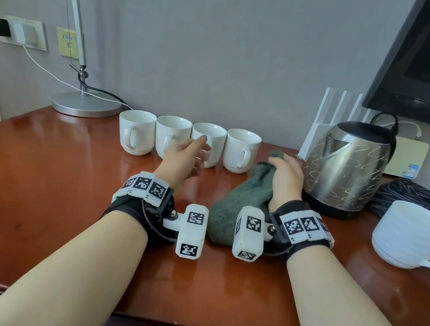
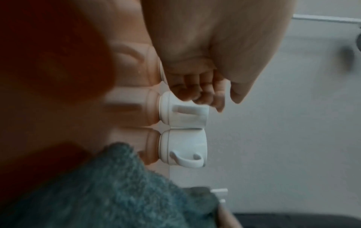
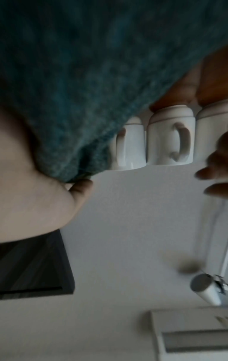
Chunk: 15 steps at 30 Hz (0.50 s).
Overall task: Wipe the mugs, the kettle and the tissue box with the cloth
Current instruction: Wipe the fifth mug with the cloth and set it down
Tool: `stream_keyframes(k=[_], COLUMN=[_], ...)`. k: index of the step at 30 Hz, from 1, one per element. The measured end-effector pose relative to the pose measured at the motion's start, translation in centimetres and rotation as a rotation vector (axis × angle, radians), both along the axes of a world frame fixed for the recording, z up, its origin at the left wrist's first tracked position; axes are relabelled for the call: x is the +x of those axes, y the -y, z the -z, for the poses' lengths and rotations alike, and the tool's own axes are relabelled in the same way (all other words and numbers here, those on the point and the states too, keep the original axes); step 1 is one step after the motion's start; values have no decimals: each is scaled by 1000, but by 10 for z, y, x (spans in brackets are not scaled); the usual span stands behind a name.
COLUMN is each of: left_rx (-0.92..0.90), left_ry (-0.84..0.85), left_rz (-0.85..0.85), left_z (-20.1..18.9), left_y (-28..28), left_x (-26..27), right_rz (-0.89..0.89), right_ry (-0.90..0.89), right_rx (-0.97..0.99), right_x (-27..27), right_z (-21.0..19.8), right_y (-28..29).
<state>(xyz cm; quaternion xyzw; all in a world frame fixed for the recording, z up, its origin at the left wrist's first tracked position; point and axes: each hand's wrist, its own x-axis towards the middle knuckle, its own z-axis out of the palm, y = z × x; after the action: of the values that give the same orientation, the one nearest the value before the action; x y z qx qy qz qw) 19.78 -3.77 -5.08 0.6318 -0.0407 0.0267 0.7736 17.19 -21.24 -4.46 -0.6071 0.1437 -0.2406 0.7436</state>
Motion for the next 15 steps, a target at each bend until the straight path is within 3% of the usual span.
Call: stream_keyframes(k=[9, 15], left_rx=[64, 141], left_ry=[228, 318], left_rz=[392, 576], left_z=[-52, -76], left_y=[43, 69], left_x=[-72, -120], right_rz=[-394, -257], right_ry=[182, 248], right_rx=[32, -135], right_x=[-99, -146], right_z=[-52, -82], right_y=[5, 21])
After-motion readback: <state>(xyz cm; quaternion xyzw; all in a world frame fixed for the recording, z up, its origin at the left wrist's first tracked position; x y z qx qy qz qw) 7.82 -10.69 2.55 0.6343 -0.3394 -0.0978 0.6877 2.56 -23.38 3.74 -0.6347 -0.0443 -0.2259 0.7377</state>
